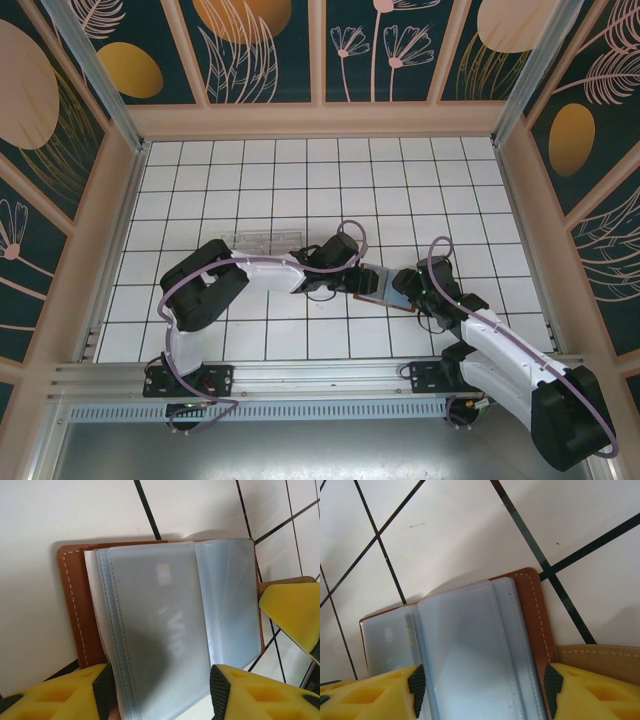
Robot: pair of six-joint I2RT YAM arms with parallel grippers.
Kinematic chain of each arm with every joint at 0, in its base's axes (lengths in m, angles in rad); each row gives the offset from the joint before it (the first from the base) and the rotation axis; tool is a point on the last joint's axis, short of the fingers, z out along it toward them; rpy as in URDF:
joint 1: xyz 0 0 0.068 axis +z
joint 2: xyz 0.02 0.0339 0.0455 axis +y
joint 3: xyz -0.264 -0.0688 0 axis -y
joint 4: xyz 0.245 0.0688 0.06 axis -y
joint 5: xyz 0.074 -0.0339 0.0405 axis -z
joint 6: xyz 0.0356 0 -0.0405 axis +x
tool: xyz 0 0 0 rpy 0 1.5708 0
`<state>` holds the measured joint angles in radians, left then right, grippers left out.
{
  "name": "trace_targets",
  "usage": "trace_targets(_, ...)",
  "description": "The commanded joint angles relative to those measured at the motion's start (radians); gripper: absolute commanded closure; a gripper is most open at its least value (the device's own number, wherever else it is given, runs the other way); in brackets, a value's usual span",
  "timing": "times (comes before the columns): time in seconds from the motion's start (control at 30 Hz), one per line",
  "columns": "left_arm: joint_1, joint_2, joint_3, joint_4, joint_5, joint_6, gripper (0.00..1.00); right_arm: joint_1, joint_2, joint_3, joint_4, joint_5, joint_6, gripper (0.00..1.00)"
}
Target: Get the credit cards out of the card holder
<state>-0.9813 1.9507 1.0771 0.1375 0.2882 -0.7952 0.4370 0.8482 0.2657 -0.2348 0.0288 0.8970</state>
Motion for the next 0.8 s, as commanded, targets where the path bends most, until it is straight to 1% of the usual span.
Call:
trace_targets(0.0, -0.013, 0.026, 0.031, -0.015, 0.038, -0.007, 0.44, -0.010, 0.006, -0.017, 0.009, -0.009, -0.003, 0.33)
trace_targets(0.17, -0.018, 0.024, 0.038, -0.002, 0.060, -0.004, 0.45, -0.011, 0.005, -0.022, 0.014, -0.009, -0.003, 0.33)
trace_targets(0.23, -0.020, 0.018, 0.043, -0.017, 0.048, -0.001, 0.45, -0.010, 0.005, -0.021, 0.014, -0.009, -0.002, 0.33)
trace_targets(0.37, -0.019, -0.028, 0.047, -0.088, -0.061, 0.027, 0.45, -0.010, 0.004, -0.021, 0.014, -0.010, -0.002, 0.33)
trace_targets(0.43, -0.020, -0.052, 0.050, -0.108, -0.093, 0.037, 0.45, -0.012, 0.003, -0.021, 0.013, -0.009, -0.003, 0.33)
trace_targets(0.6, -0.020, -0.057, 0.063, -0.093, -0.063, 0.040, 0.45, -0.012, 0.003, -0.024, 0.014, -0.009, -0.003, 0.33)
trace_targets(0.77, -0.019, -0.018, 0.069, -0.073, -0.017, 0.034, 0.46, -0.012, -0.001, -0.024, 0.009, -0.009, 0.000, 0.33)
